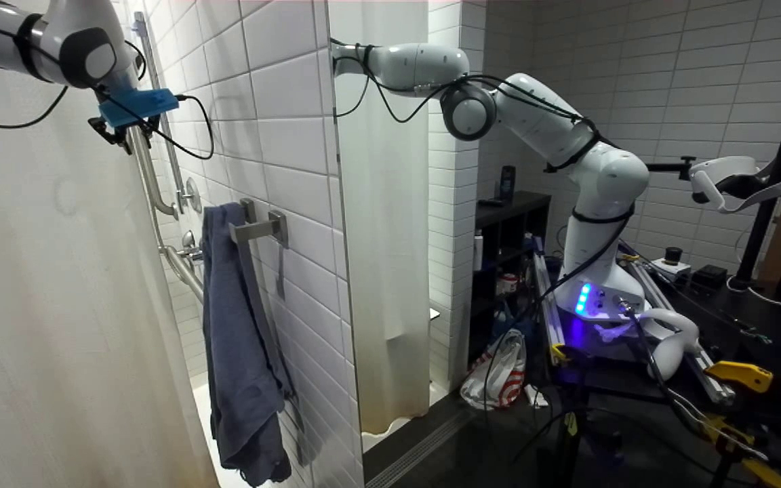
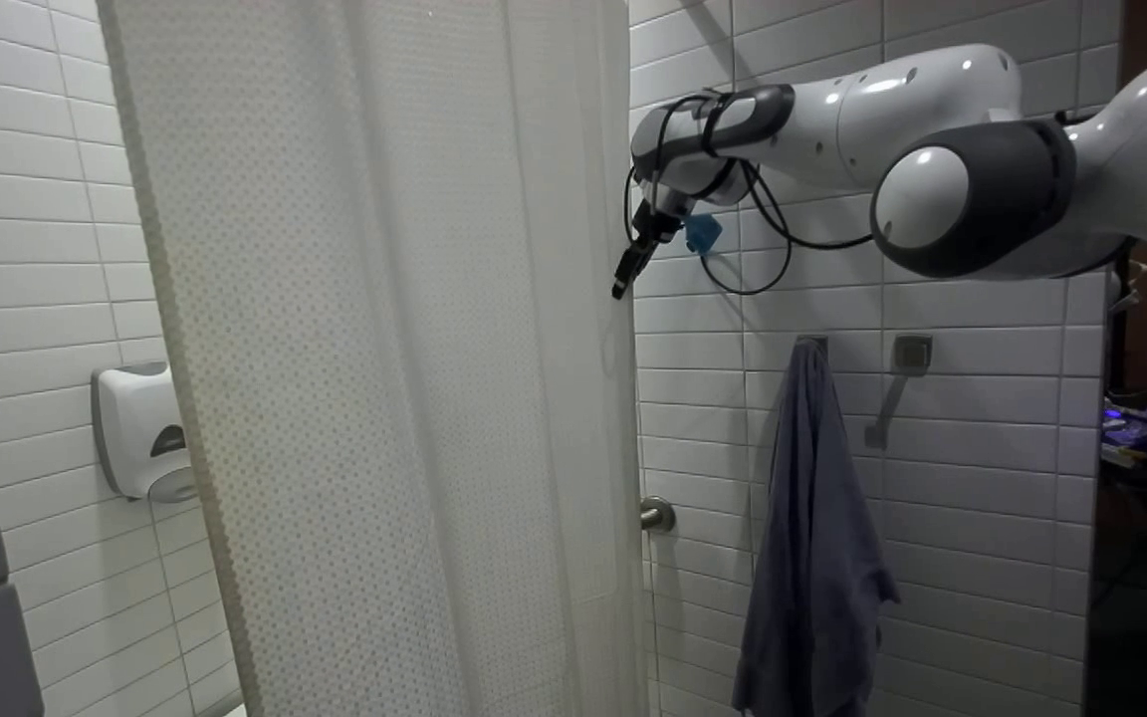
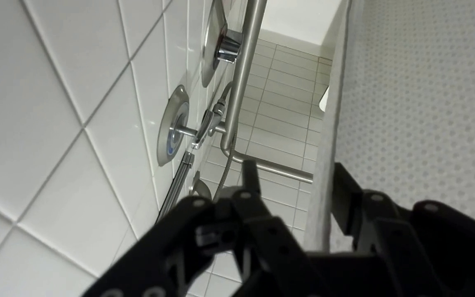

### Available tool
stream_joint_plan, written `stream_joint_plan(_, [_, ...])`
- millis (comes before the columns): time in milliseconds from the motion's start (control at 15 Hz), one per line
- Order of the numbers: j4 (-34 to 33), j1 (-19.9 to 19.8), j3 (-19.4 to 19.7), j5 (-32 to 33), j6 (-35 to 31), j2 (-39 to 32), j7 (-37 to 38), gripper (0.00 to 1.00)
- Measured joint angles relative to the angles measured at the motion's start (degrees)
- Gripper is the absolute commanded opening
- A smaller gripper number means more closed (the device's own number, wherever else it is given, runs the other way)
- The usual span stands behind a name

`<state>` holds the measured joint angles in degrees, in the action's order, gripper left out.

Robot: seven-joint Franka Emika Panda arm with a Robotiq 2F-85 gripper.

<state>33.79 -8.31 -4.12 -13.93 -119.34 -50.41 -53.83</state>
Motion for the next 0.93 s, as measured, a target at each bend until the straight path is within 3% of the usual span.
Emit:
stream_joint_plan(133, [0.0, -0.05, -0.22, -0.08, 0.09, -0.09, -0.02, 0.01])
stream_joint_plan(200, [0.0, -0.06, -0.28, -0.09, 0.1, -0.15, -0.02, 0.0])
stream_joint_plan(533, [-0.06, -0.07, -0.74, -0.1, 1.57, -0.3, -0.33, 0.0])
stream_joint_plan(933, [-1.53, -0.27, -4.37, -2.1, 10.42, -0.23, -3.48, 0.0])
